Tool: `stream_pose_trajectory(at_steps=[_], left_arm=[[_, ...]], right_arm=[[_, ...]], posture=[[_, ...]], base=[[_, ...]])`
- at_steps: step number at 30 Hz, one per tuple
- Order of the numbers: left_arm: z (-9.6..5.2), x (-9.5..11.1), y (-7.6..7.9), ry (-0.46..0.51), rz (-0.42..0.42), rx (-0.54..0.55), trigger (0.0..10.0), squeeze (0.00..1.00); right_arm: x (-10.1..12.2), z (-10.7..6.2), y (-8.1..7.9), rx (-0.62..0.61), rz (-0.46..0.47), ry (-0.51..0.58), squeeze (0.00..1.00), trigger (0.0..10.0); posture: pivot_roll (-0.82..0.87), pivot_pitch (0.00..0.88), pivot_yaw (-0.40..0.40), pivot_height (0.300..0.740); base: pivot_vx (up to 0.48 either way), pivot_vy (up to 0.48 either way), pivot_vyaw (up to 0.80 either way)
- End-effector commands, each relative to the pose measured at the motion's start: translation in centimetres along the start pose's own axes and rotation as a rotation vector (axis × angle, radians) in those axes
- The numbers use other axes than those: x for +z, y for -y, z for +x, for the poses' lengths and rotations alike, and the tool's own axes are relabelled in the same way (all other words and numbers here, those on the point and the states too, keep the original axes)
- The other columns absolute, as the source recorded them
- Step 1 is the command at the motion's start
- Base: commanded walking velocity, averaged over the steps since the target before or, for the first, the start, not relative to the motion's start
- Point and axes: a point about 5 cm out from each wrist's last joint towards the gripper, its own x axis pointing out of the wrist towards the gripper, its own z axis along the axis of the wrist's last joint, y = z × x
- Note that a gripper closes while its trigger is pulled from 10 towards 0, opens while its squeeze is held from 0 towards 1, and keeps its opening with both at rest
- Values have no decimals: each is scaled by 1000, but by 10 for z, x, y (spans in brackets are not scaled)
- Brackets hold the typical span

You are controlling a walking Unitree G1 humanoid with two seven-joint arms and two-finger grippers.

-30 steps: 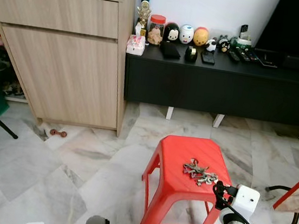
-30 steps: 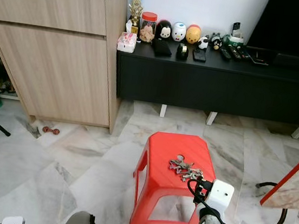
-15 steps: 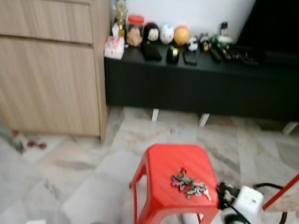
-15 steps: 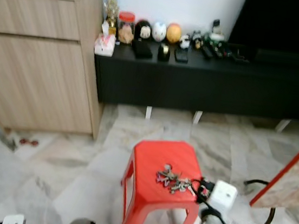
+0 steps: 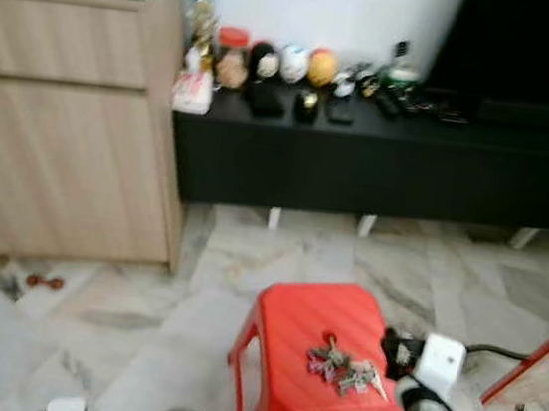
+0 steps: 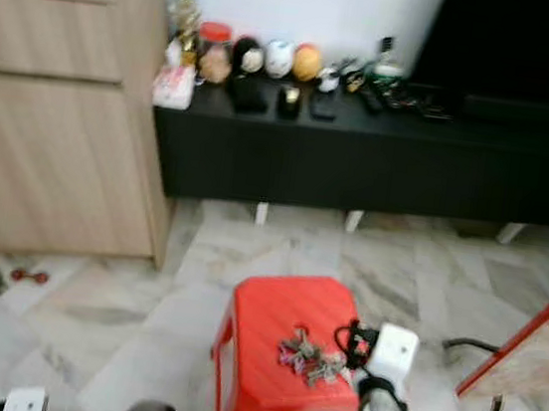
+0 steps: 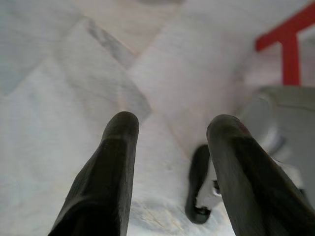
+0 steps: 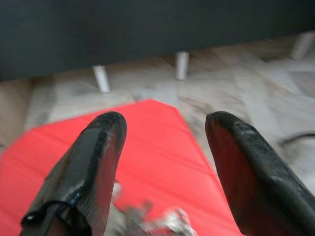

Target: Hang keys on a hook

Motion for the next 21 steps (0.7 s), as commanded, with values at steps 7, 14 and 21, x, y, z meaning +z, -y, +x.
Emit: stream_pose_trajectory(at_steps=[7, 14, 21], left_arm=[[-1, -4, 2, -27, 6, -11, 10000, 0], [-2, -7, 1, -40, 26, -25, 10000, 0], [-7, -17, -1, -51, 36, -30, 10000, 0]], right_arm=[[-6, -1, 10, -27, 22, -58, 0, 10000], [-12, 6, 3, 27, 31, -197, 0, 10000], [-7, 17, -13, 40, 168, -248, 0, 10000]], posture=[[135, 0, -54, 631], [117, 0, -37, 631], [136, 16, -39, 631]], base=[[0, 0, 0], [0, 0, 0], [0, 0, 0]])
